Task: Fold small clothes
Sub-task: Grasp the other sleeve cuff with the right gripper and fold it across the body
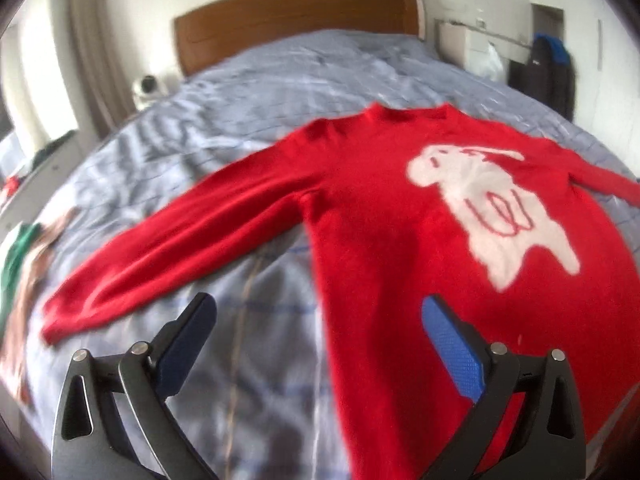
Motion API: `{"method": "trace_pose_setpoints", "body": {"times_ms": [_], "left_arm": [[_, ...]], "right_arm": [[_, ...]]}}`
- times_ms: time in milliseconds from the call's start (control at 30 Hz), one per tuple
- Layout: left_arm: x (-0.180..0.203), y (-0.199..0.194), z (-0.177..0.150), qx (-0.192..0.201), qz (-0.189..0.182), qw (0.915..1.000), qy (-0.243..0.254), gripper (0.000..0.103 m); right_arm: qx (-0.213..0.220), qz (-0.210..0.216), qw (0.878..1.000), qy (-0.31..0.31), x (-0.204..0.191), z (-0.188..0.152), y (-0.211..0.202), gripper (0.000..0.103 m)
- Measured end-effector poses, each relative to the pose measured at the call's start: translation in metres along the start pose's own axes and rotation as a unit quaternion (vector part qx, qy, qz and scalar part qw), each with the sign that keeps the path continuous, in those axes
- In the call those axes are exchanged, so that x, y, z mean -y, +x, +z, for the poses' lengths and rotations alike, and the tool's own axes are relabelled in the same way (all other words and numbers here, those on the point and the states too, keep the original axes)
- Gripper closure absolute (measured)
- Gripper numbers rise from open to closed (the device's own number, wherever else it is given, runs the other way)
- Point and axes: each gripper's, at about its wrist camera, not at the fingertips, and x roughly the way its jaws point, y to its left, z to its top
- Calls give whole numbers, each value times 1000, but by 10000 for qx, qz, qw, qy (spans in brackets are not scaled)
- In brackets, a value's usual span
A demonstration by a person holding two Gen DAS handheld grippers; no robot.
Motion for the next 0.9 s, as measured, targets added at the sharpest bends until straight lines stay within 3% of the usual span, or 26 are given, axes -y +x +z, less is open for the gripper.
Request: {"method": "trace_pose_setpoints", "body": {"times_ms": [67,133,233,267,367,467,567,700,767,800,833,900], "left_arm": [[-9,-3,-12,-16,23,9998,-212,0],[-20,1,-20,-49,20,9992,-391,0],[-37,1,-29,95,210,9980,-581,1],[-45,1,-33,200,338,9970,-665,1],[-57,6,-34,248,382,9949,-901,1],[-63,14,-32,236,326,9938,-1040,1],[-67,18,-35,222,334,9927,-1141,1],[-76,21,-40,165,224,9898,-1397,1],[-76,23,-42,159,194,9901,-1383,1],[-75,24,-42,150,208,9905,-1350,0],[-73,25,-43,133,249,9912,-1290,0],[-70,26,-43,113,317,9920,-1219,0]], "right_arm": [[154,64,9992,355,11,7,12,61],[225,-128,9987,440,16,11,21,100],[329,-495,9982,-44,-8,14,19,99],[328,-579,9965,-513,-34,13,17,99],[215,-322,9834,-1773,-122,-6,14,99],[-117,272,9566,-2899,-224,-52,23,99],[-742,843,9191,-3777,-313,-126,55,99],[-1490,1117,8794,-4381,-370,-224,110,99],[-1800,1107,8660,-4532,-373,-269,139,97],[-2141,1116,8617,-4462,-371,-292,160,86],[-2525,1114,8590,-4313,-364,-305,175,52],[-3119,1167,8634,-3789,-341,-325,198,18]]}}
